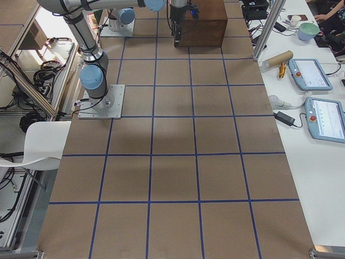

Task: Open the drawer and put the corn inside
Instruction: 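Release the handle and move the left gripper toward the yellow corn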

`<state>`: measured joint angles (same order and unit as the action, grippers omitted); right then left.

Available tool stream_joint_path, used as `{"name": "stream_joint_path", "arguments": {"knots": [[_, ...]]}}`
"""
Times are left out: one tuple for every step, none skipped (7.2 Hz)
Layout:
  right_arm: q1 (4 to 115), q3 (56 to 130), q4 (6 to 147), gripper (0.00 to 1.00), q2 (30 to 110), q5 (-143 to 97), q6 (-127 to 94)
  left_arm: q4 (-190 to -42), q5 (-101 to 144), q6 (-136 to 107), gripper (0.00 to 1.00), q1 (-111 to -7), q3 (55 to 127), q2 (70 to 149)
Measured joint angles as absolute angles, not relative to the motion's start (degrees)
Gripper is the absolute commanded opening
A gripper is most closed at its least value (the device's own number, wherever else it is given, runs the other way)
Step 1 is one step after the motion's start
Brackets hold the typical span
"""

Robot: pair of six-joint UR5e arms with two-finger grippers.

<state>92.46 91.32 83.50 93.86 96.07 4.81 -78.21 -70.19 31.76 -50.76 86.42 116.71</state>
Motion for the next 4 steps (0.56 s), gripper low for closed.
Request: {"name": "stream_joint_path", "arguments": {"knots": [[92.5, 91.3, 83.5, 1.0, 93.9, 96.0, 4.8, -78.4, -70.2, 31.7, 1.0, -50.9, 86.1, 116.2], [92.5, 91.3, 83.5, 1.0, 93.8, 96.0, 4.8, -78.7, -70.2, 31.7, 1.0, -50.9, 85.7, 115.7], [92.5, 91.3, 83.5, 1.0, 93.8, 96.0, 4.8, -79.0, -70.8, 31.7, 1.0, -51.0, 85.0, 115.1], [92.5, 91.3, 83.5, 1.0, 93.8, 96.0, 4.8, -79.2, -72.3, 31.7, 1.0, -51.1, 84.2, 114.6]]}}
